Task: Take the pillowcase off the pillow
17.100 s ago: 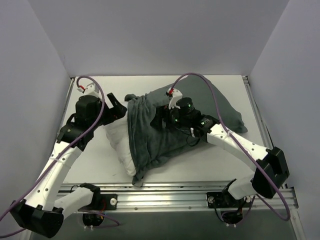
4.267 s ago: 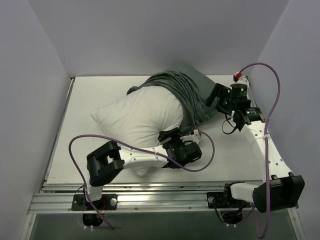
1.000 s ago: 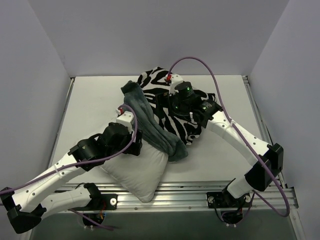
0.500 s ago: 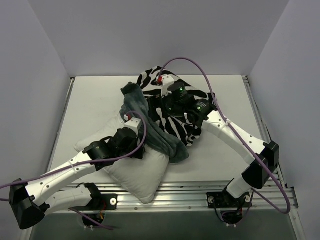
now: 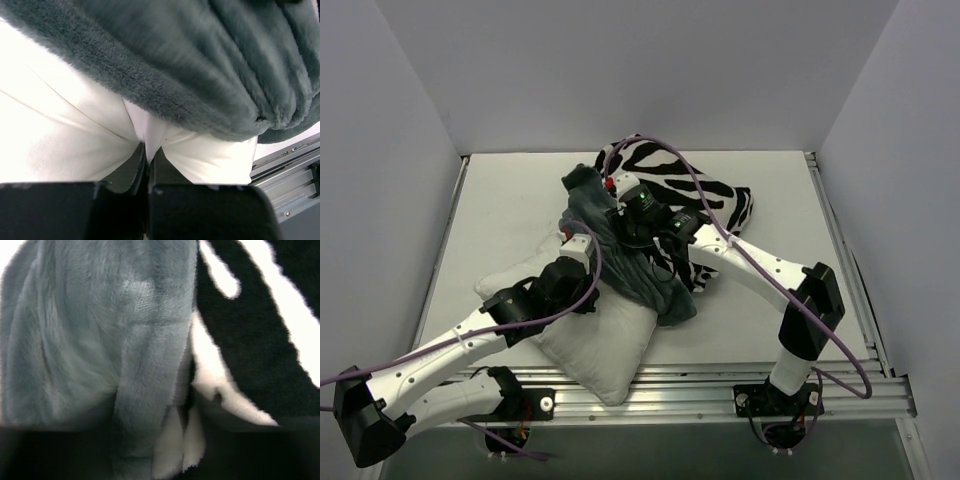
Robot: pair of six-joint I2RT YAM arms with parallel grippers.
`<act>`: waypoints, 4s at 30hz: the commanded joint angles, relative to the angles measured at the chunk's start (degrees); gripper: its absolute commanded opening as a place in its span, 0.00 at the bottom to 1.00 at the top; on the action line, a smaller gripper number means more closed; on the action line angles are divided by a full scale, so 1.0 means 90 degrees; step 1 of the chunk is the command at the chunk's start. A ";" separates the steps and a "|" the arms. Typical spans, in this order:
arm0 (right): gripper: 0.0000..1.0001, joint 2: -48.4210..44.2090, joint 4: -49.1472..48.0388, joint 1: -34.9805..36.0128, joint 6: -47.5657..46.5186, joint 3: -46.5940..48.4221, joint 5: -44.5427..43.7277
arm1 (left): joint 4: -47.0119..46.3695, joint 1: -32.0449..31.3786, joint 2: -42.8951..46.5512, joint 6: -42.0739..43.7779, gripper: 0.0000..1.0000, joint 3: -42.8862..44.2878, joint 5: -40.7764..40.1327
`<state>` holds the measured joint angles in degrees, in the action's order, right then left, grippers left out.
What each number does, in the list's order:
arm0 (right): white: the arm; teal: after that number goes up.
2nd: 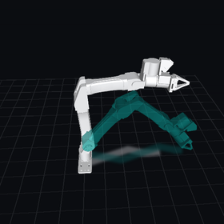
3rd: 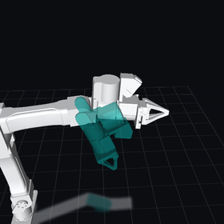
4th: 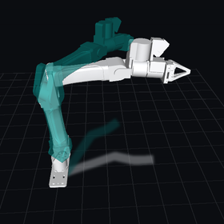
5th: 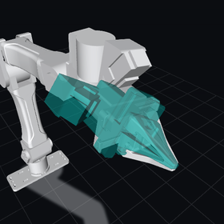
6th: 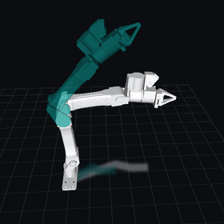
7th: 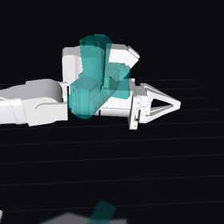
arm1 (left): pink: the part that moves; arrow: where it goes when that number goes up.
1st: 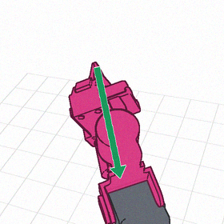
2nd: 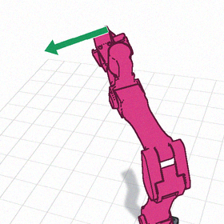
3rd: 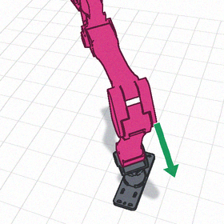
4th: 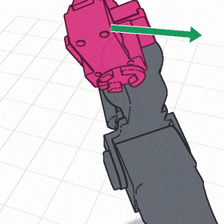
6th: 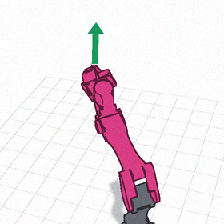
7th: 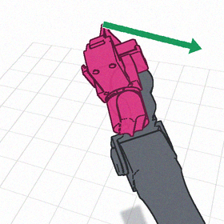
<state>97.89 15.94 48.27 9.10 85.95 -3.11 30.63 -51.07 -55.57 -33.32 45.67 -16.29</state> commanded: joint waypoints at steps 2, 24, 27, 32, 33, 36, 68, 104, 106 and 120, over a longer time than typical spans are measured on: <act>0.15 0.0587 0.0776 -0.0138 -0.0084 0.0069 -0.1681 | 0.0862 0.0030 -0.0056 -0.0126 0.02 0.0120 0.0277; 0.00 0.1653 0.1607 -0.4347 0.0766 0.4004 -0.4253 | 0.3988 0.0088 0.1497 -0.0536 0.02 0.2532 -0.1040; 0.00 0.1731 0.1637 -0.4533 0.0805 0.4112 -0.4108 | 0.4389 0.0098 0.1555 -0.0458 0.02 0.2806 -0.1470; 0.00 0.1263 0.0759 -0.4037 0.0357 0.3061 -0.2392 | 0.3874 0.0098 0.1273 -0.0224 0.02 0.2446 -0.1267; 0.00 0.1166 0.0651 -0.3881 0.0288 0.2864 -0.1924 | 0.3688 0.0098 0.1195 -0.0175 0.02 0.2213 -0.0956; 0.00 0.0795 0.0280 -0.3304 0.0365 0.1949 -0.0987 | 0.3063 0.0098 0.0863 -0.0126 0.02 0.1977 -0.0564; 0.91 -0.2594 0.0309 -0.3264 0.1088 -0.0506 -0.0035 | 0.0591 -0.0607 -0.3610 0.2072 0.94 0.3649 0.0553; 0.89 -0.3991 -0.0727 -0.3820 0.2123 -0.3456 0.0649 | 0.0659 -0.1865 -0.4566 0.2355 0.94 0.3920 -0.1762; 0.89 -0.3982 -0.0775 -0.3830 0.2123 -0.3564 0.0755 | 0.0873 -0.1855 -0.5074 0.1926 0.94 0.3958 -0.2482; 0.89 -0.3562 -0.1516 -0.3889 0.2065 -0.4257 0.2501 | 0.0903 -0.1514 -0.5106 0.1095 0.03 0.3666 -0.2458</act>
<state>64.31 6.11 13.47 28.10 49.08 12.56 36.18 -67.59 -103.07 -20.88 80.86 -41.91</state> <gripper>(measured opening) 0.895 0.095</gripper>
